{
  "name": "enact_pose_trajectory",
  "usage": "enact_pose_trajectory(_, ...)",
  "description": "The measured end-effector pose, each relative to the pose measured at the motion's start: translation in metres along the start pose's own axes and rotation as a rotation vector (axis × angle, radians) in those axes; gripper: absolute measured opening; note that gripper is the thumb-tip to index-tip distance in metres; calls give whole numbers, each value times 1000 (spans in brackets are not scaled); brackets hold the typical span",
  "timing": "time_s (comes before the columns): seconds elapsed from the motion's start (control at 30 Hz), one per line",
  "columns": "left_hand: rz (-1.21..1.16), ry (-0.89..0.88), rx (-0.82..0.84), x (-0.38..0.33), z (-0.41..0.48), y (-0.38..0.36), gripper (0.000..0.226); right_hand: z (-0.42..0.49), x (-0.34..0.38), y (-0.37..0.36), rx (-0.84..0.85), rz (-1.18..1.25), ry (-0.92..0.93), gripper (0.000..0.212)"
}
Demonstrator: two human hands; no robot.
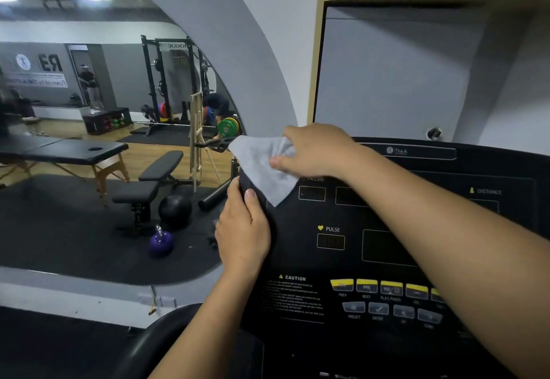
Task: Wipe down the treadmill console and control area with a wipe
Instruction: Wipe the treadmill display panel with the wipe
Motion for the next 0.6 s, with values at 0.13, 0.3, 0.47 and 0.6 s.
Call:
enact_pose_trajectory(0.13,-10,15,-1,2,0,1,31,-7,39,-6,-181,-159,25,64)
enact_pose_trajectory(0.3,-22,10,4,2,-2,3,25,-45,36,-34,-279,-213,166,68)
enact_pose_trajectory(0.47,48,3,-7,-2,-2,0,44,-60,-47,-25,-213,-106,-72,72)
enact_pose_trajectory(0.6,64,9,-1,-1,-2,-2,45,-39,-57,4,78,-60,-130,53)
Point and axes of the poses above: each hand's wrist, its own z-axis towards the middle knuckle, its own y-axis out of the back of the hand, x = y × z, the point moved 7 cm from there along z, towards the middle knuckle, and after that the axes turned 14 degrees about -z, right-handed, at the moved point
